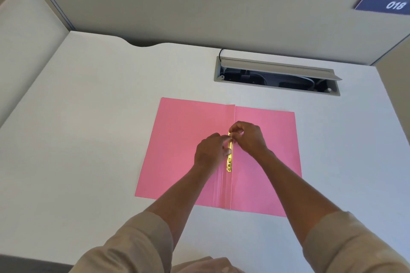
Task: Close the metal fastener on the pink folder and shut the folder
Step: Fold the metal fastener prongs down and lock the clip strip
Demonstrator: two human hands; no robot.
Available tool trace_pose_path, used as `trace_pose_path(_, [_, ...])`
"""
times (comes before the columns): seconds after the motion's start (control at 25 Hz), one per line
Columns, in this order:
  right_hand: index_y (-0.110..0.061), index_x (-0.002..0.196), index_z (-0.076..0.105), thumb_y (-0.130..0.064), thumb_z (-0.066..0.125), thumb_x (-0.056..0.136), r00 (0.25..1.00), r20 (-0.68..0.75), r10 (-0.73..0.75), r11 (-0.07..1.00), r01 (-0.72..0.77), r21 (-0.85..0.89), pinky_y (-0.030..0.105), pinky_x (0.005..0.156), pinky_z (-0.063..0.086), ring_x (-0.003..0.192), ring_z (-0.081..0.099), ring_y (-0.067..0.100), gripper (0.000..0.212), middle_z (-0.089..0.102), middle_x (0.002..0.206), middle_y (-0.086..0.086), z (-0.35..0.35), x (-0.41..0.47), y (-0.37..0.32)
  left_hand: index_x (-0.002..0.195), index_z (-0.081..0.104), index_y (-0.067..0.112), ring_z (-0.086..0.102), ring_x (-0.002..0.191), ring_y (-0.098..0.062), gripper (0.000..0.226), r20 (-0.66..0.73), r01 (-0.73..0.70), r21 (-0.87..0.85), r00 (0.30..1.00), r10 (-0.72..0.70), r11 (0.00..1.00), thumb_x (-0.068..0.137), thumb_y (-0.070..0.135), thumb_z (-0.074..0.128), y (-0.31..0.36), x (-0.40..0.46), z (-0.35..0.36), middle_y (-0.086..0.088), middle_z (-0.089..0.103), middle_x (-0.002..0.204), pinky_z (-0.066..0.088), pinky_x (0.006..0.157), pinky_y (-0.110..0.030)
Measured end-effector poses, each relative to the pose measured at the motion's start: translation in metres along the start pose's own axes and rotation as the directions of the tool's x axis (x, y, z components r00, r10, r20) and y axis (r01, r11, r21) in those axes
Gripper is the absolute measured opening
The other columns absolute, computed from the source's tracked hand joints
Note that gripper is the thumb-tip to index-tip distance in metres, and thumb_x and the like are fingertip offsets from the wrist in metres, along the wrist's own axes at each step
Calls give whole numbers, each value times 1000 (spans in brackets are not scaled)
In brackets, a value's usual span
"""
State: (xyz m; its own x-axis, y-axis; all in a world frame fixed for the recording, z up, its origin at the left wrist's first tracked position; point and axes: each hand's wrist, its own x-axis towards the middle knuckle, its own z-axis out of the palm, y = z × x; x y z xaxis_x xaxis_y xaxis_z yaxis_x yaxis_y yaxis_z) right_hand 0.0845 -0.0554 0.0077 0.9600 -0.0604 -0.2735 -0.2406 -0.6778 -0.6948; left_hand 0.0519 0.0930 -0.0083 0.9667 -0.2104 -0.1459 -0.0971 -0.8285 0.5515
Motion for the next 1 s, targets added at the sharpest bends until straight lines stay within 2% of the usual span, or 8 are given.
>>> trace_pose_path(0.12, [-17, 86, 74, -12, 70, 86, 1000, 8, -30, 999, 31, -30, 33, 68, 59, 69, 70, 16, 7, 74, 80, -2, -4, 8, 3, 120, 66, 35, 64, 79, -19, 33, -14, -33, 21, 999, 33, 999, 88, 29, 64, -3, -1, 4, 6, 64, 94, 54, 72, -31])
trace_pose_path(0.24, [-16, 86, 73, -12, 70, 85, 998, -8, -57, 993, 56, -101, 38, 65, 61, 69, 68, 19, 6, 74, 82, 0, -5, 14, 1, 117, 67, 32, 65, 73, -19, 28, -43, -75, 62, 996, 78, 995, 89, 27, 63, -4, -4, 7, 5, 62, 90, 57, 68, -31])
trace_pose_path(0.4, [-16, 85, 73, -9, 71, 83, 996, 7, -86, 977, 86, -195, 40, 67, 62, 70, 69, 20, 8, 74, 82, 1, -3, 21, -2, 127, 61, 29, 64, 68, -21, 35, -48, -129, 135, 990, 136, 983, 92, 27, 62, -5, -4, 6, 2, 59, 87, 57, 63, -32])
trace_pose_path(0.6, [-18, 77, 70, -7, 71, 81, 997, 7, -80, 971, 80, -226, 37, 63, 61, 66, 67, 16, 12, 71, 76, -3, -3, 24, 0, 130, 58, 25, 63, 71, -26, 35, 15, -168, 225, 986, 169, 960, 96, 24, 55, -4, -1, 6, -2, 57, 91, 53, 61, -30])
trace_pose_path(0.72, [-18, 75, 68, -6, 68, 82, 992, 7, -122, 956, 120, -269, 34, 60, 58, 67, 65, 16, 14, 69, 78, -5, -2, 23, 0, 132, 56, 23, 64, 76, -29, 35, 58, -176, 249, 984, 167, 952, 98, 24, 50, -3, 2, 5, -4, 59, 95, 54, 64, -33])
trace_pose_path(0.88, [-20, 73, 65, -3, 65, 84, 982, 46, -186, 912, 190, -363, 21, 52, 41, 64, 61, 16, 20, 64, 76, -6, 1, 25, -5, 134, 54, 22, 64, 79, -30, 36, 94, -174, 269, 984, 154, 947, 99, 23, 49, -1, 4, 5, -5, 60, 98, 49, 63, -31])
trace_pose_path(0.92, [-20, 72, 64, -2, 65, 83, 983, 54, -176, 914, 183, -361, 21, 53, 42, 65, 61, 16, 21, 65, 76, -6, 1, 27, -7, 134, 54, 22, 64, 79, -31, 36, 100, -172, 273, 984, 150, 947, 99, 22, 49, -1, 4, 5, -5, 60, 98, 48, 62, -31])
trace_pose_path(1.0, [-19, 72, 66, -2, 66, 82, 990, 62, -128, 937, 142, -320, 26, 58, 51, 69, 64, 18, 20, 68, 78, -4, 0, 32, -9, 135, 54, 21, 64, 79, -31, 37, 102, -174, 284, 983, 151, 943, 99, 22, 49, -1, 4, 5, -6, 61, 100, 48, 62, -31])
